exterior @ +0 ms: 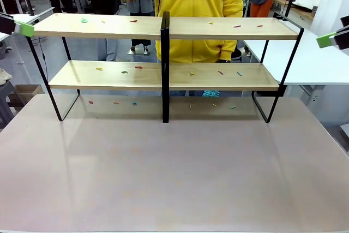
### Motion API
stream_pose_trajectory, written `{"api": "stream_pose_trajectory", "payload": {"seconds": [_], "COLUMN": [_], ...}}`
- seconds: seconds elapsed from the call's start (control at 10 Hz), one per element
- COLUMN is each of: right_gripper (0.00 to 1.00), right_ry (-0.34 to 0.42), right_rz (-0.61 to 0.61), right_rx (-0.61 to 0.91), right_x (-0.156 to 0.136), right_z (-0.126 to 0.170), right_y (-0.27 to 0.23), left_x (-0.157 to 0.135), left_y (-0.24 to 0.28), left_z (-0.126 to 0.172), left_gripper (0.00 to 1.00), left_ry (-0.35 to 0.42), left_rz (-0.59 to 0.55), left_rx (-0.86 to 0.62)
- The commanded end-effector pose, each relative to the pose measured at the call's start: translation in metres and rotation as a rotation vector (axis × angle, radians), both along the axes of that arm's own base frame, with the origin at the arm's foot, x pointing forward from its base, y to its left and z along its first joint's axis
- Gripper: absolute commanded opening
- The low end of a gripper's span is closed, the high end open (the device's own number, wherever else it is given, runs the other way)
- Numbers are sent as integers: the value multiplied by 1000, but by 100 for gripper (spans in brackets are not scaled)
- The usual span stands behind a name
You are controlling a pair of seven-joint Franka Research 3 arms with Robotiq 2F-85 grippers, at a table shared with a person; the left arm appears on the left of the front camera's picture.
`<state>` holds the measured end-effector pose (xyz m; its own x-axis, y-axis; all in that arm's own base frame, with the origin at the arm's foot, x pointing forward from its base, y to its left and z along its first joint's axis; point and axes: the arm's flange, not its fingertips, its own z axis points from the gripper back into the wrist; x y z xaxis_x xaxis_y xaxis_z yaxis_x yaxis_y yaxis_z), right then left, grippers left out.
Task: Clean the shelves.
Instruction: Pick up the Duster when the human hands it over.
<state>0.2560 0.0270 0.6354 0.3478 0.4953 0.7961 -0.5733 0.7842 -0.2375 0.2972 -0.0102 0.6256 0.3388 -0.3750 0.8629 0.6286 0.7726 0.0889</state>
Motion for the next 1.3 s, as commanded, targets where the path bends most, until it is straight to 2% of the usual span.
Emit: {"api": "stream_pose_trajectory", "payload": {"seconds": [0.0, 0.3, 0.4, 0.5, 0.6, 0.7, 1.0, 1.2], "right_gripper": [100, 100, 100, 100, 100, 100, 100, 100], "right_ry": [-28, -21, -15, -7, -5, -5, 4, -9], "right_rz": [27, 29, 32, 36, 37, 38, 47, 32], "right_rx": [-15, -14, -12, -15, -14, -17, -22, 48], "right_x": [-13, -12, -11, -9, -8, -8, -5, -10], "right_z": [-44, -48, -49, -50, -51, -50, -52, -44], "right_y": [-5, -7, -8, -9, -9, -9, -7, -6], "left_x": [1, 0, -2, -4, -2, -2, -2, -2], "left_y": [-6, -3, 0, 2, 1, -1, -1, -1], "left_z": [1, 0, 2, 4, 5, 9, 9, 9], "left_gripper": [100, 100, 100, 100, 100, 100, 100, 100], "left_ry": [-4, -1, -68, -104, -92, -48, -48, -48], "left_rz": [-19, -11, -26, -37, 1, -8, -8, -8], "left_rx": [-16, -2, -37, -51, -64, -25, -25, -25]}}
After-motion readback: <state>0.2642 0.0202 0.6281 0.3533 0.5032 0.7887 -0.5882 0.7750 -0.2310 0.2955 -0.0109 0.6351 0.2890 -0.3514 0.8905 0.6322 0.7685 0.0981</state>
